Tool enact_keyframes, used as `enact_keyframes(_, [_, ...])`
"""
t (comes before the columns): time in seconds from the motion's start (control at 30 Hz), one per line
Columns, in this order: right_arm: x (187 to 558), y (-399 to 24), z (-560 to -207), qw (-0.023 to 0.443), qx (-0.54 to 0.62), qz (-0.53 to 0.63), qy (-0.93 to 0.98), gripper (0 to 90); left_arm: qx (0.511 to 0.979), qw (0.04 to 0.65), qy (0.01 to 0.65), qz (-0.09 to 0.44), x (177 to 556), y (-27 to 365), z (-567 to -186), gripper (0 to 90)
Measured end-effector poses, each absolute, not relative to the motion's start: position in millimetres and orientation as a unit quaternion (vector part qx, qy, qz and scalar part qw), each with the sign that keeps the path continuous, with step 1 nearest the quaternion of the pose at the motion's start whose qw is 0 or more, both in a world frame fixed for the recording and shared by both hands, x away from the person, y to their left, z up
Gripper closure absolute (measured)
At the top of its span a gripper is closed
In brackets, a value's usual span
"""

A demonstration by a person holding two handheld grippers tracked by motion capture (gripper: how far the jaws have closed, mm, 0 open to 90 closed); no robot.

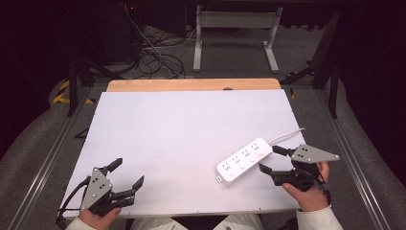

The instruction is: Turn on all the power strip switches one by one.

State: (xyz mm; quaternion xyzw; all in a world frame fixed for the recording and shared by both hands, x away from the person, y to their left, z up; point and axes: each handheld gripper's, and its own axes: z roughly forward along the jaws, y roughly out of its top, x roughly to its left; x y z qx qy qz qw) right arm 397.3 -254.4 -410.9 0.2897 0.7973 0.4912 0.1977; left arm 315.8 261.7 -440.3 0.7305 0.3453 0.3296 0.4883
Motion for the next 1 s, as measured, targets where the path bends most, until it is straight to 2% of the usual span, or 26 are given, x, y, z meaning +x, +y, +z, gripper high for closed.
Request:
enact_keyframes(0.37, [390, -262, -443, 0.171, 0.267, 0.504, 0.804, 20.5, 0.730, 0.491, 0.343, 0.329, 314, 263, -440, 14.4])
enact_keyframes(0.63, [393, -265, -465, 0.157, 0.291, 0.487, 0.809, 19.3, 0.737, 0.485, 0.343, 0.322, 313, 262, -442, 12.7])
enact_keyframes(0.87, [396, -261, -474, 0.143, 0.304, 0.457, 0.823, 19.1, 0.742, 0.476, 0.340, 0.328, 313, 261, -445, 11.9])
enact_keyframes(1.0, [400, -259, -474, 0.151, 0.305, 0.460, 0.820, 19.2, 0.743, 0.472, 0.345, 0.325, 315, 260, -446, 11.8])
